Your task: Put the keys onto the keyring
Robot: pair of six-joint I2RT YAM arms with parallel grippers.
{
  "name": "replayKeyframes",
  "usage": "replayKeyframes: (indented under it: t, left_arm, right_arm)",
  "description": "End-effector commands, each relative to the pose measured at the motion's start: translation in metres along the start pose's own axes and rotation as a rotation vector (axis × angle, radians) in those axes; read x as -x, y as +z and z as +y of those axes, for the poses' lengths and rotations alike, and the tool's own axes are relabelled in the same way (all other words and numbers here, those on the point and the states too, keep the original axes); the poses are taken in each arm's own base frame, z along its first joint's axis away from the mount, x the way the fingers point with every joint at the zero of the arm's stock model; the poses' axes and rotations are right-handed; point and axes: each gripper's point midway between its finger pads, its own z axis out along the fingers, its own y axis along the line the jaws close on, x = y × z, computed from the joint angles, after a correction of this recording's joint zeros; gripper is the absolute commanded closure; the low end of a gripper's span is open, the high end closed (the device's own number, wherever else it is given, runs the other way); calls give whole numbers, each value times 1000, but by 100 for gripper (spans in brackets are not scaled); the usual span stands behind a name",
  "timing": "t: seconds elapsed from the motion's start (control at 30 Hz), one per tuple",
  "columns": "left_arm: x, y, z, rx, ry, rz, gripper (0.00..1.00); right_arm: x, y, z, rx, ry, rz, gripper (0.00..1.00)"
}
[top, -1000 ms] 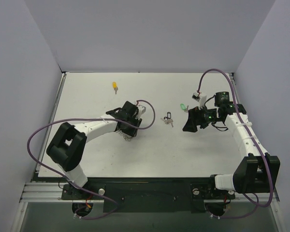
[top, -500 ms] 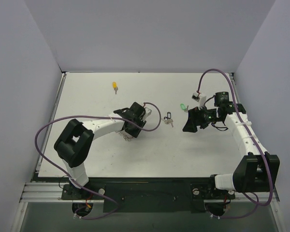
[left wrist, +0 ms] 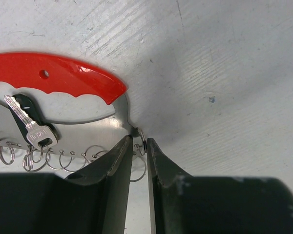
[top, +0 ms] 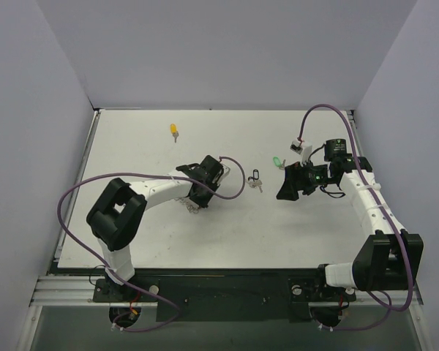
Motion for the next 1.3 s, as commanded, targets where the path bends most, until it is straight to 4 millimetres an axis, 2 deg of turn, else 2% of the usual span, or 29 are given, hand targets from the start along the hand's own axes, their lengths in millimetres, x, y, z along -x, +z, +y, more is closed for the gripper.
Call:
replayKeyframes:
  t: [0.0,0.27,0.4,0.43,0.53,0.67,0.7,0.8,0.9,0.93,0.97,1.0,1.03,1.07,1.1,1.13,1.17,1.2,1.23,1.27]
  left_arm:
    - [15,-6,0,27,15,-27,71]
    - [15,-6,-3,29,21,-29,76]
    - [15,-6,-3,36,26,-27,88]
    - [16,-7,-2,45,28,-30,99]
    - [21,-12,-1,57,32,-50,100]
    - [41,-43,-13,-20,51,-159,100]
    - [49,-58,-16,-45,54,-211,100]
    - [65,-91,-31,-159,100,-342,100]
    - [70,-133,-41,-255,164,-485,100]
    - [73,-142,-48,-299,179,-528,100]
    - [70,-154,-49,-318,197,-568,100]
    - [68,-158,-56,-364,214,-602,100]
    - [69,-173,-57,-384,222,-657,100]
    - [66,-175,-63,-427,237,-692,100]
    - [69,-193,-66,-455,250,-760,100]
    - [68,-196,-70,-484,262,-813,100]
    - [69,-210,-72,-507,259,-864,100]
    - [72,-218,-76,-533,263,-934,100]
    - [78,-236,-77,-550,251,-1021,100]
    - [73,-234,-79,-563,261,-1036,100]
  right_arm:
    - [7,-3,8,32,-21,-8,27]
    - [7,-4,8,35,-19,-8,27]
    - [7,-4,9,35,-19,-8,27]
    - [7,-4,9,35,-18,-7,27]
    - [6,-3,9,37,-18,-3,27]
    - [1,-2,16,67,-48,19,27]
    - [0,-1,18,85,-77,26,27]
    - [-15,0,39,166,-176,106,27]
    - [-23,-2,58,230,-398,167,26]
    - [-27,-2,71,259,-463,190,25]
    - [-28,-2,72,259,-548,200,25]
    - [-30,-2,84,288,-634,211,24]
    - [-26,-2,89,303,-731,200,22]
    - [-30,-3,100,345,-771,218,22]
    - [-15,-7,109,365,-830,184,22]
    - [-17,-6,120,424,-801,201,22]
    - [-4,-10,128,431,-817,174,24]
    - [-2,-7,137,463,-802,179,24]
    - [7,-10,143,464,-818,159,25]
    - [9,-8,154,495,-821,158,26]
